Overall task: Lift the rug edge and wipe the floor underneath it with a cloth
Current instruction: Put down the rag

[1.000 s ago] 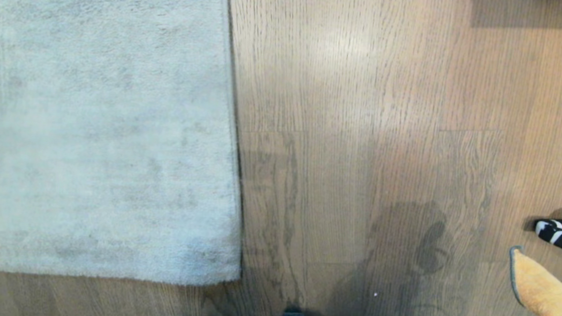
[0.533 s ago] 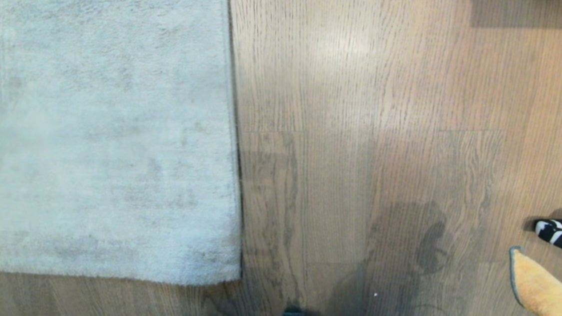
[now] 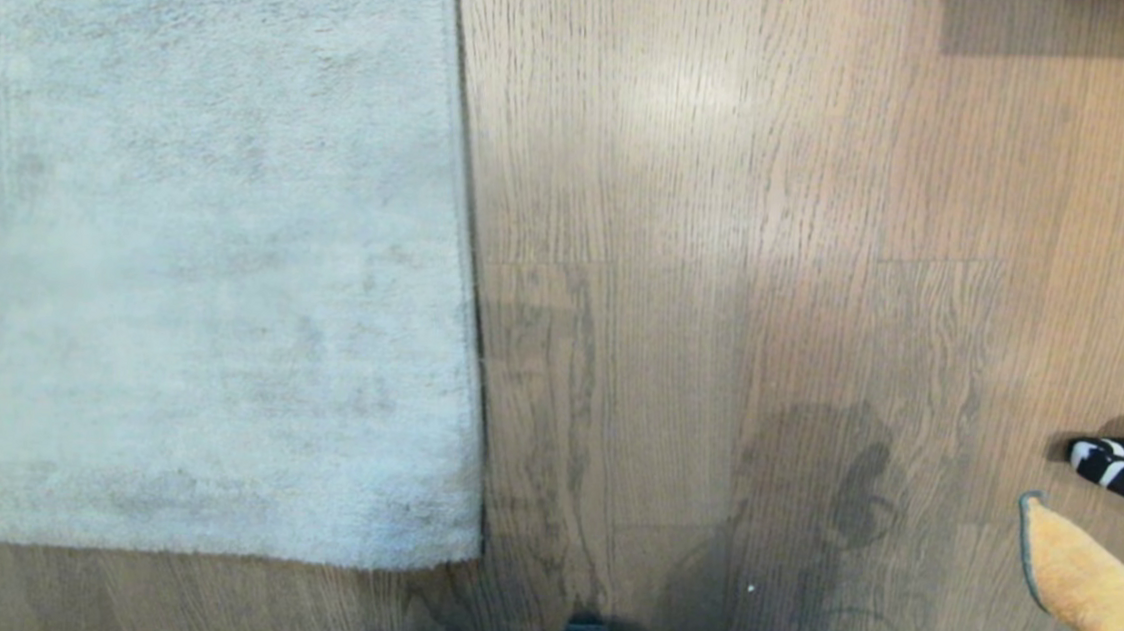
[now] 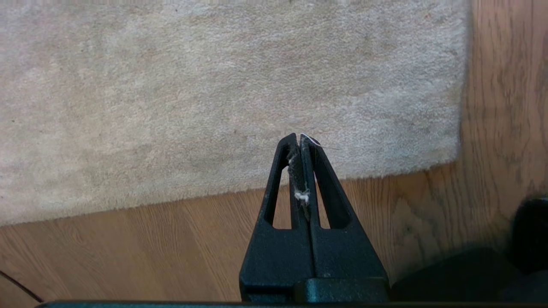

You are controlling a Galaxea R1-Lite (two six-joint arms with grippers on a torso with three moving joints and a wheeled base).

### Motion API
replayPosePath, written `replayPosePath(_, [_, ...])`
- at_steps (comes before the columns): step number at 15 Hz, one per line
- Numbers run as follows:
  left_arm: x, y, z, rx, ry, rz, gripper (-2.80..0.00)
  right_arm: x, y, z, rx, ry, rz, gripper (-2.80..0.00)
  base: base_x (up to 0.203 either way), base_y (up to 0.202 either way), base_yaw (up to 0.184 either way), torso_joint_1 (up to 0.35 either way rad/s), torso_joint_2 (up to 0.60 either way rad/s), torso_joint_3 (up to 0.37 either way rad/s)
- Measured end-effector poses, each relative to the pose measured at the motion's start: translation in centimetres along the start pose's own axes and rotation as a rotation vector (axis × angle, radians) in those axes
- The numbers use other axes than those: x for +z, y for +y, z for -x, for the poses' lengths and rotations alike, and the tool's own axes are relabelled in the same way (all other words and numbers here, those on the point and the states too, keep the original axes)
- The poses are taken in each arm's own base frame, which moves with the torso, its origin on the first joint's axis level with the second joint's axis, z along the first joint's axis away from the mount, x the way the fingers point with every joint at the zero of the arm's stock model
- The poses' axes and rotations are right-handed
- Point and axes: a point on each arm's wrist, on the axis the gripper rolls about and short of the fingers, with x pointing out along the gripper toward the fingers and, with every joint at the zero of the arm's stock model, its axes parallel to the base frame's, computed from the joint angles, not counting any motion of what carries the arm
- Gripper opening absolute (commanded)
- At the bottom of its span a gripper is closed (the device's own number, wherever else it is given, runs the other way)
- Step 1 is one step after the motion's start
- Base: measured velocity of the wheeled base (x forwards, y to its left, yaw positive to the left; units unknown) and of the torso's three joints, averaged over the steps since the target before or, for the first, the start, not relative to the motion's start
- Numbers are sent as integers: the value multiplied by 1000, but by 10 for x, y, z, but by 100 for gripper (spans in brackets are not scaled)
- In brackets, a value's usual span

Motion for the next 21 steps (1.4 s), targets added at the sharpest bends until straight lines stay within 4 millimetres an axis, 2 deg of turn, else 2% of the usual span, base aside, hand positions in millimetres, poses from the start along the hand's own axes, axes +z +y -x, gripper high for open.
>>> replayPosePath(21, [-1,0,0,0,1,-1,-280,0,0,0,0,0,0,-280,0,0,0,0,0,0])
